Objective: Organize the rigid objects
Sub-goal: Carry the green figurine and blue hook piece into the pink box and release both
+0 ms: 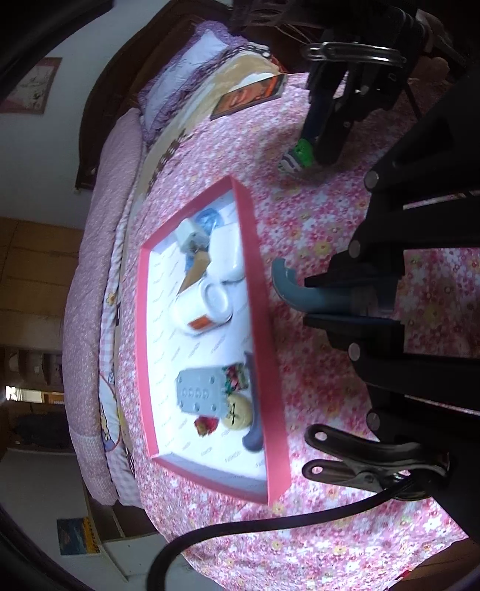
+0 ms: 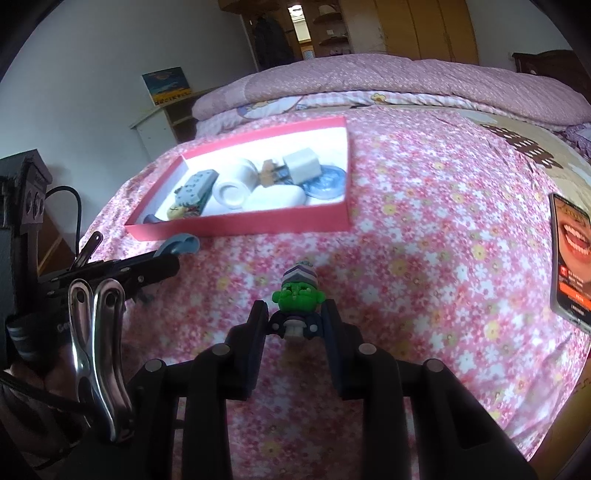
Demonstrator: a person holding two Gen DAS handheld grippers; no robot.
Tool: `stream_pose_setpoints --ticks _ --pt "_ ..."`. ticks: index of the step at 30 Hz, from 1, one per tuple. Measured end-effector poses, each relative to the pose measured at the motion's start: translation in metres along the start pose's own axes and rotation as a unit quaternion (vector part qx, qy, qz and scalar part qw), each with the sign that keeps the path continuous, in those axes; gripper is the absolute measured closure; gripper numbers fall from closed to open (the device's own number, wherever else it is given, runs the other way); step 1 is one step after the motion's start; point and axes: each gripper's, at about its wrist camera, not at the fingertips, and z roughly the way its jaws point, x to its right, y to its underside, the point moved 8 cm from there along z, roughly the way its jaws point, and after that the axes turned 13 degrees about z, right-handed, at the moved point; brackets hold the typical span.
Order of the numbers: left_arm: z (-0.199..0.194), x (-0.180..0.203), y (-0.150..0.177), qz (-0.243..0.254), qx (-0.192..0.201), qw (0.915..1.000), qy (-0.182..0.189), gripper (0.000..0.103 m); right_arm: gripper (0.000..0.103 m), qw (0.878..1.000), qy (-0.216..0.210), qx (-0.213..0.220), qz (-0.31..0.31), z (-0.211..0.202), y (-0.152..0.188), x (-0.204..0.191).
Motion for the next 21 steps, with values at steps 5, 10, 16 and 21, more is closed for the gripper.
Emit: stream_pose_setpoints --ticks 5,10,16,21 --pt "-0.004 -0.019 -0.011 -0.021 0.006 0.9997 -0.011 0.09 0.072 1.0 -0.01 -0.003 -0.004 0.001 -0.01 -0.009" --pt "-0.008 -0.035 -0.026 -0.028 0.019 0.999 -0.028 0.09 0.072 1.0 -0.014 0.003 -0.015 0.001 -0.024 -0.018" --pt "-0.007 -0.055 -0.048 -0.036 0.03 0.9978 -0.047 0.09 0.072 1.0 -0.02 0.011 -0.022 0.007 -0.045 -0.031" --pt "-0.003 -0.069 -0.063 -0.043 0.034 0.9969 -0.056 0.09 0.072 0.999 -0.019 0.017 -0.026 0.014 -0.061 -0.039"
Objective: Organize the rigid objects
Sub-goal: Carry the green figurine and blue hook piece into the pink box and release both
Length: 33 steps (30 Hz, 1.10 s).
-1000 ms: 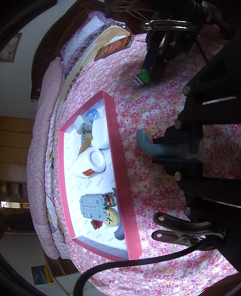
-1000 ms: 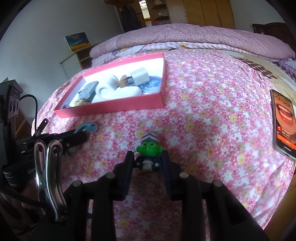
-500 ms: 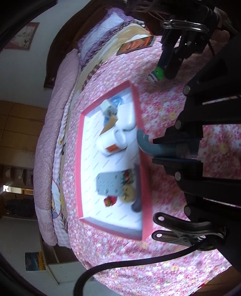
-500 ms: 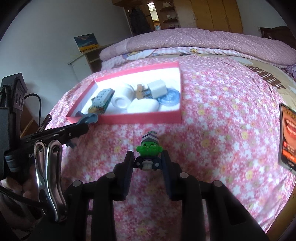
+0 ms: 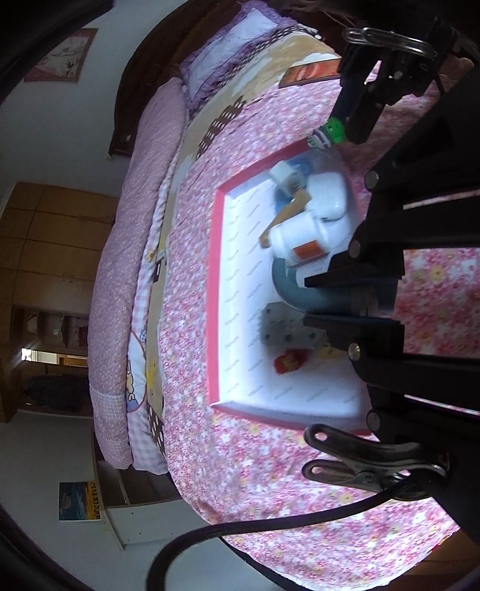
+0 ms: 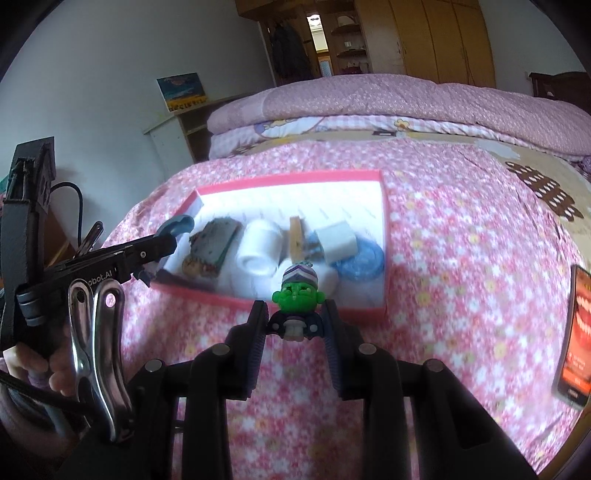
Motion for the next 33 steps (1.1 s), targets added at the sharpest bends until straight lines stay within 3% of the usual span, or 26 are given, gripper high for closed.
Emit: stream_pose_setpoints --ticks 22,33 --pt "0.059 -0.018 -0.043 -0.005 -0.016 0.9999 -0.002 0.09 0.072 1.0 0.007 0.026 0.004 0.038 -0.074 -0.002" --pt "0.095 -0.028 -0.04 -0.008 -0.036 0.9993 -0.006 0.09 0.072 1.0 0.015 0.012 0.009 0.076 -0.085 0.007"
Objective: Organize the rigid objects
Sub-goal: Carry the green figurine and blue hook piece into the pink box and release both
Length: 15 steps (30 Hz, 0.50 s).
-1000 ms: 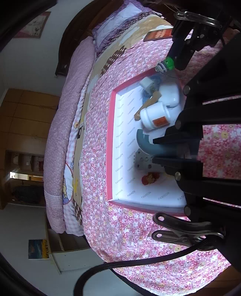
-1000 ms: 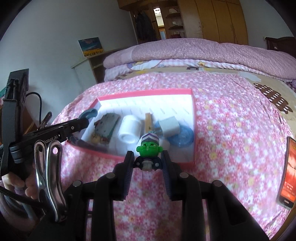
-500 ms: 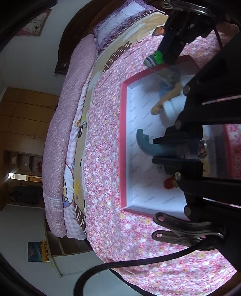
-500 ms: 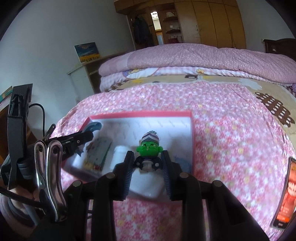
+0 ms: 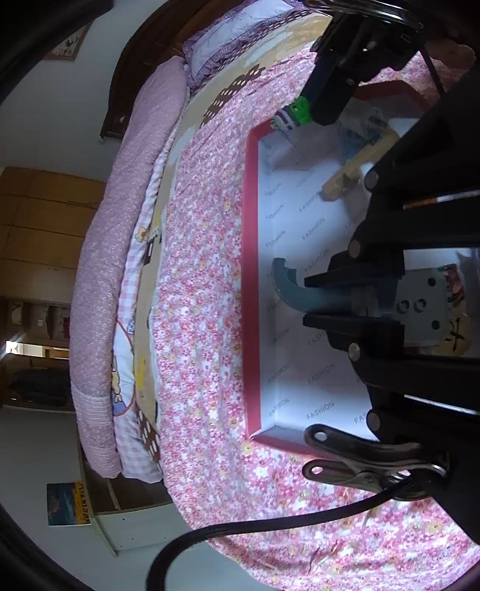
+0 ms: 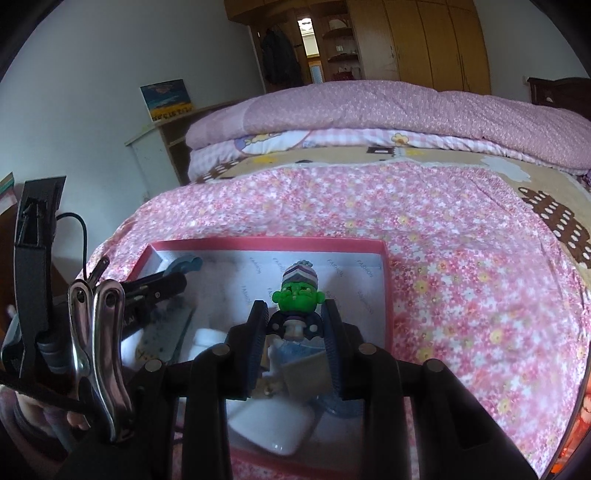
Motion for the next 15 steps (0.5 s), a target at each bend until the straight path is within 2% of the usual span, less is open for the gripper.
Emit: stream_pose_setpoints --ticks 9,11,13,15 --pt "0.009 0.003 -0.001 0.016 0.009 0.9998 0.002 0.088 0.072 1.0 -0.005 -0.018 0.004 0.022 0.005 -0.001" --pt "0.012 0.004 0.0 0.017 0.006 0.9998 0.001 0.072 0.072 1.0 -0.004 -0.02 0.001 0.026 0.007 -0.002" --pt "0.015 0.004 0.003 0.012 -0.002 0.9999 -0.002 0.062 0.072 1.0 -0.003 -0.018 -0.003 0.026 0.008 -0.004" --pt "0.016 0.003 0.004 0.006 -0.005 1.0 -0.001 0.06 0.067 1.0 -0.004 -0.019 -0.004 0.027 0.008 -0.006"
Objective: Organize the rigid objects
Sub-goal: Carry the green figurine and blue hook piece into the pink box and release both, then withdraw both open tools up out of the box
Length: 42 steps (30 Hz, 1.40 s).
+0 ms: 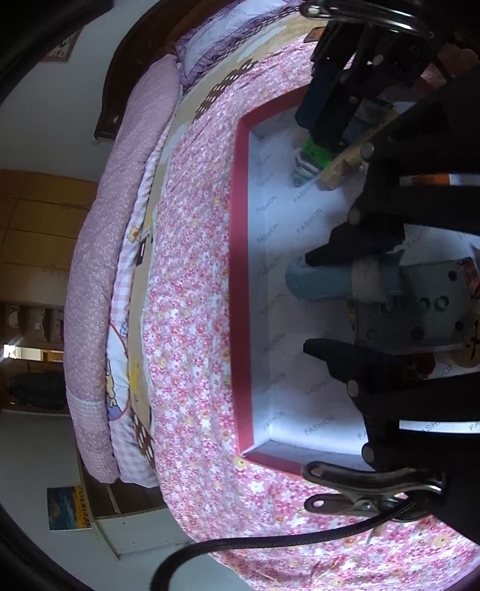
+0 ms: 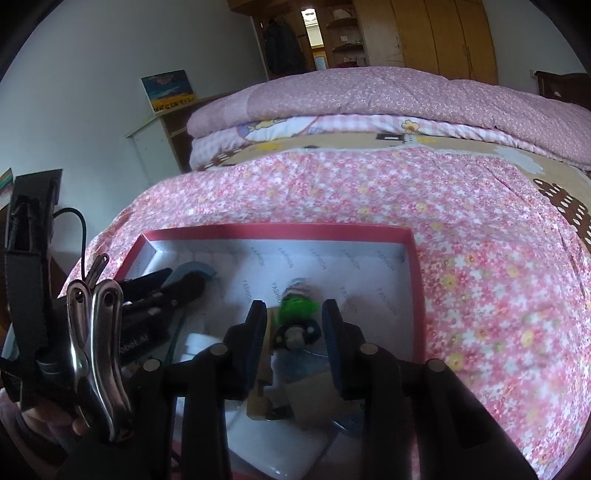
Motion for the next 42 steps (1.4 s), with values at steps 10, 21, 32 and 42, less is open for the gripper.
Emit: stream_pose_setpoints --ticks 10,21,32,42 --pt "-0.009 -0.006 0.0 -0.013 0.004 0.9999 -0.007 0.057 0.05 1.0 0.002 0.003 -0.003 -0.003 0.002 -0.005" --pt "-0.035 -0.004 0.003 -0.011 0.013 0.9998 -0.01 0.057 0.046 1.0 -0.003 0.021 -0.006 -0.026 0.003 -0.017" --pt "-0.061 0.007 0.011 -0.003 0.018 0.9998 -0.011 0.057 0.046 1.0 -0.007 0.028 -0.004 -0.048 0.013 -0.025" --pt "-0.086 0.014 0.023 -0.004 0.022 0.9997 -0.013 0.057 0.046 1.0 -0.01 0.028 0.004 -0.067 0.029 -0.027"
